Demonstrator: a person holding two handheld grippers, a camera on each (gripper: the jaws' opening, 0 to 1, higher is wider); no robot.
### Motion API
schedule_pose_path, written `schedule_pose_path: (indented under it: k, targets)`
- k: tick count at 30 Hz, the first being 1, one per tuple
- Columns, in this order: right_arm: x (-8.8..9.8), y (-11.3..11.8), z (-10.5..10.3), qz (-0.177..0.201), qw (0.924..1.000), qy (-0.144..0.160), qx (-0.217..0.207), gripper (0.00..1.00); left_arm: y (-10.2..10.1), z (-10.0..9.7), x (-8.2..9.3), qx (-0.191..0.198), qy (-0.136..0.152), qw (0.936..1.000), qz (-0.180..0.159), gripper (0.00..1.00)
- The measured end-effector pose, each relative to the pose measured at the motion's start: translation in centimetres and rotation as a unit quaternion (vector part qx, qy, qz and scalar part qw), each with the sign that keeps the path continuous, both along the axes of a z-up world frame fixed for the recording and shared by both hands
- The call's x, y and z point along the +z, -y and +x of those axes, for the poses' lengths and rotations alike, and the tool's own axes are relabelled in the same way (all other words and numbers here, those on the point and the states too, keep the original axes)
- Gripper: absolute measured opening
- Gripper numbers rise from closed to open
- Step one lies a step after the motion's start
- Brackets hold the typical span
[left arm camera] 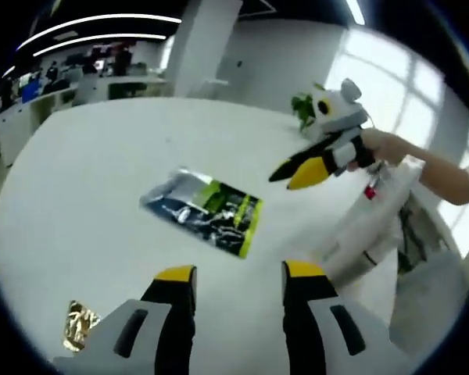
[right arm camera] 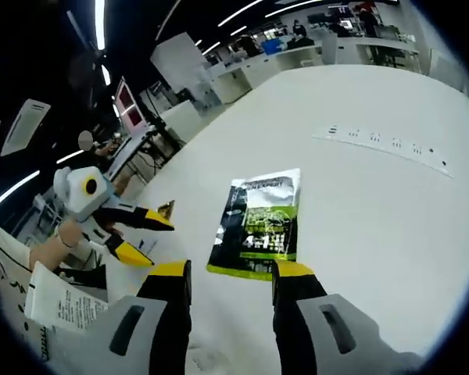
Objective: Arrange the skincare products in the storage area until every visible bottle or jar stands upright without overlapping.
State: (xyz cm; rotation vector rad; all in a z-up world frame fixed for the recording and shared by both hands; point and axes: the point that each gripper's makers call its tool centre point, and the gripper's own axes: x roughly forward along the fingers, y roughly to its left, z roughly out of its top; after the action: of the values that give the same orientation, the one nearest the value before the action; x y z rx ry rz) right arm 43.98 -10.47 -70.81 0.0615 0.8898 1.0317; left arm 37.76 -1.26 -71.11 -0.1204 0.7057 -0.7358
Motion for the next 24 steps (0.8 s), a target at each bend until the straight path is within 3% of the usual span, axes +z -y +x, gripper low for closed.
schedule_pose_path:
  k: [5, 8, 10, 15, 24]
  targets:
    - [-0.9, 0.4, 1.2, -0.026, 0.9995, 0.017, -0.002, 0.36, -0.5, 2.4, -1.4, 0.022, -0.015, 0.9996, -0.003, 0.32]
    - [-1.8, 0.8, 1.6, -0.040, 0.9991, 0.013, -0.008, 0.35, -0.6, 2.5, -1.1, 0.037, -0.031, 0.9986, -0.022, 0.31]
    - [-2.4, 1.1, 1.7, -0.054, 0.9984, 0.016, -0.011, 0.34, -0.6, 2.7, -1.3, 0.040, -0.027, 0.9986, -0.019, 0.31]
    - [-3.7, 1.6, 2.2, -0.076, 0.9969, 0.022, -0.005, 0.32, -0.8, 3.6, -2.6, 0.054, -0.046, 0.9971, -0.030, 0.30]
    - [-4.6, 1.7, 2.7, -0.066, 0.9976, 0.006, -0.018, 0.27, -0.1, 3.8, -3.4, 0.063, -0.064, 0.9951, -0.043, 0.27]
